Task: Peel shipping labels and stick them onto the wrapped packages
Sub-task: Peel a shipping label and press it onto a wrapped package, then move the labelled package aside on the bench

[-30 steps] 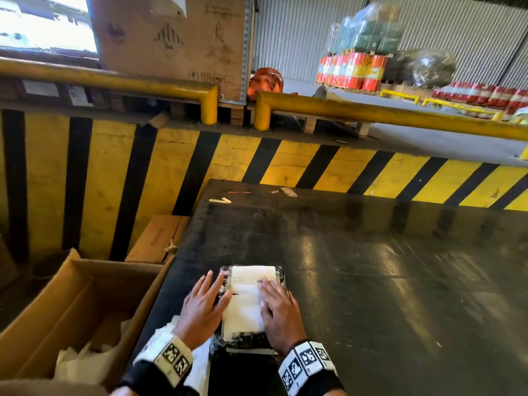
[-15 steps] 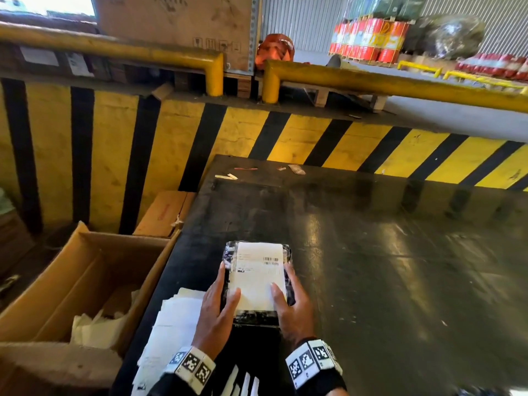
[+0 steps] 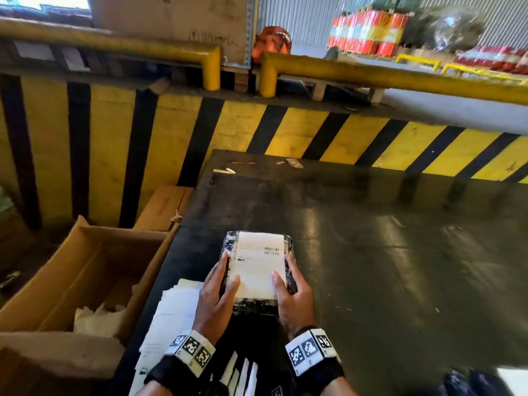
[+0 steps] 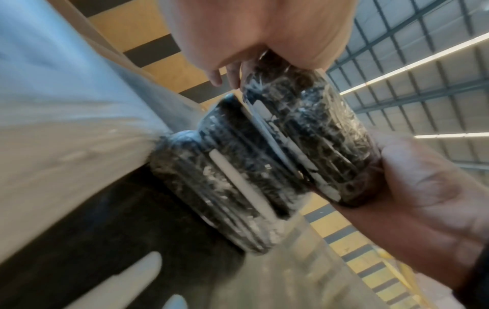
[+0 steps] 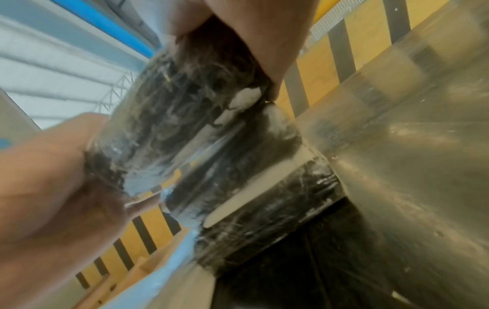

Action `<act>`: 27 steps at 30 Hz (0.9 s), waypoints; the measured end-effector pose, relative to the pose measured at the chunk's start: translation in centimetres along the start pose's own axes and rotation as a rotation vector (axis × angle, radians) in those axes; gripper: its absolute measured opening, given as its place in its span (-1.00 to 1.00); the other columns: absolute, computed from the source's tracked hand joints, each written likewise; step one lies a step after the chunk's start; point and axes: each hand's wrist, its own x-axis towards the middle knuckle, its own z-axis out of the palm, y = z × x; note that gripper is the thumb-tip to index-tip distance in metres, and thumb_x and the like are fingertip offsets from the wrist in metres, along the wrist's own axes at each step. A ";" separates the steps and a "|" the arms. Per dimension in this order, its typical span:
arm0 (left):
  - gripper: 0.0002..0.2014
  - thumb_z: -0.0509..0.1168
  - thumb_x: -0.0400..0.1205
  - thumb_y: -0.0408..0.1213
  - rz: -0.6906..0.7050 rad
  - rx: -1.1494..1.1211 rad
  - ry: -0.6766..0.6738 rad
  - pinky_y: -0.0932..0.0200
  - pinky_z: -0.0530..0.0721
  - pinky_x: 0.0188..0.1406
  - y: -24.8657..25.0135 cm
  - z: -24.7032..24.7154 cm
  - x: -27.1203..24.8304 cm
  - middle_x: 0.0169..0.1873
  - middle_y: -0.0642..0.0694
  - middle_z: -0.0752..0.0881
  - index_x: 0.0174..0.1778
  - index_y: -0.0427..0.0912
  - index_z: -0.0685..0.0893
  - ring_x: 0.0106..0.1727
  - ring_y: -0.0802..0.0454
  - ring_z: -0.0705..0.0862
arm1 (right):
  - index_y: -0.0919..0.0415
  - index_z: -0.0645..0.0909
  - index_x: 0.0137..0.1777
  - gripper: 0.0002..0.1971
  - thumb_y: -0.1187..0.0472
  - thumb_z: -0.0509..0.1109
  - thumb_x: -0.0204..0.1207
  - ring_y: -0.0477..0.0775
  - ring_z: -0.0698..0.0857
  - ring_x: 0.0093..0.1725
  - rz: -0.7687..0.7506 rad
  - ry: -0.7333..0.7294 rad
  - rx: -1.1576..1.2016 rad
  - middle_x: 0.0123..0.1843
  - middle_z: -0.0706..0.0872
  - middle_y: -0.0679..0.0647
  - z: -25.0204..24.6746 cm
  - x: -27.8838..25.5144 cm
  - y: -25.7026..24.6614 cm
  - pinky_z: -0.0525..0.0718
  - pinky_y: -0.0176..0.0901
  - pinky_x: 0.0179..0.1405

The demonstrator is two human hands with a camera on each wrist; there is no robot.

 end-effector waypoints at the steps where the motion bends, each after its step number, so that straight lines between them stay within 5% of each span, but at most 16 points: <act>1: -0.34 0.19 0.50 0.24 0.022 0.008 -0.003 0.12 0.57 0.35 0.5 0.1 -0.4 0.51 0.04 0.40 0.53 0.24 0.20 0.45 0.10 0.47 | -0.56 0.43 0.24 -0.53 -0.10 0.42 0.37 0.00 0.64 0.34 -0.007 0.007 0.020 0.43 0.60 -0.06 -0.4 -0.5 -0.4 0.67 0.16 0.27; 7: -0.33 0.12 0.53 0.20 0.175 0.125 -0.080 0.12 0.41 0.41 4.8 3.0 -4.4 0.37 0.20 0.37 0.57 0.12 0.15 0.47 0.17 0.35 | -0.47 0.45 0.31 -0.49 -0.11 0.43 0.36 -0.02 0.63 0.36 -0.072 0.110 0.056 0.45 0.59 -0.07 -5.7 -4.7 -2.2 0.68 0.18 0.26; 15: -0.21 -0.05 0.49 0.37 0.221 0.248 -0.311 -0.12 0.33 0.55 4.6 10.0 -11.0 0.59 0.02 0.27 0.64 0.13 0.04 0.57 0.09 0.31 | -0.13 0.43 0.51 -0.40 0.06 0.44 0.43 -0.13 0.62 0.36 -0.039 0.271 0.032 0.40 0.64 -0.08 -15.2 -12.0 -0.9 0.62 0.08 0.36; 23: -0.18 -0.11 0.48 0.40 0.030 0.379 -0.402 -0.11 0.31 0.53 3.2 16.0 -20.5 0.58 -0.05 0.33 0.65 0.14 -0.03 0.54 -0.01 0.36 | -0.07 0.41 0.52 -0.39 0.04 0.42 0.45 -0.14 0.62 0.36 0.154 0.220 -0.016 0.38 0.65 -0.07 -23.2 -18.5 4.4 0.59 0.07 0.39; 27: -0.31 0.03 0.65 0.20 -0.072 0.486 -0.387 -0.02 0.26 0.52 2.2 17.8 -24.0 0.57 -0.12 0.35 0.65 0.06 0.00 0.52 -0.09 0.38 | 0.04 0.38 0.55 -0.43 0.09 0.40 0.55 -0.19 0.53 0.43 0.224 0.121 -0.102 0.47 0.56 -0.04 -25.8 -20.4 6.7 0.52 -0.08 0.46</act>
